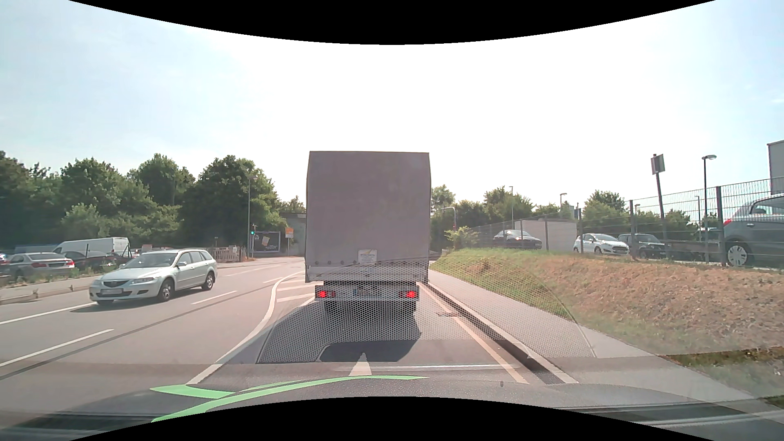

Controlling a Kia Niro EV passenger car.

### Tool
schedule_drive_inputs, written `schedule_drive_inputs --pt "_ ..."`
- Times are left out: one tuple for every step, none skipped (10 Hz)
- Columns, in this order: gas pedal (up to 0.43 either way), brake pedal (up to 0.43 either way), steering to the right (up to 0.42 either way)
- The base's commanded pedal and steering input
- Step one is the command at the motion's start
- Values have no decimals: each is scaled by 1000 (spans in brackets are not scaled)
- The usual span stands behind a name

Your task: Follow the waypoints while adhering to traffic rules and regulations

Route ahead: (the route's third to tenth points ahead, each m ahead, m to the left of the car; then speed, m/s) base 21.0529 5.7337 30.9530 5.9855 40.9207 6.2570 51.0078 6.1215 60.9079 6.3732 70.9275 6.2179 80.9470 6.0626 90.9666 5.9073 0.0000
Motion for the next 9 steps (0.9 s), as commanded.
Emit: schedule_drive_inputs --pt "0 280 3" --pt "0 280 3" --pt "0 280 3" --pt "0 280 4" --pt "0 280 3" --pt "0 280 3" --pt "0 280 3" --pt "0 280 3" --pt "0 280 4"
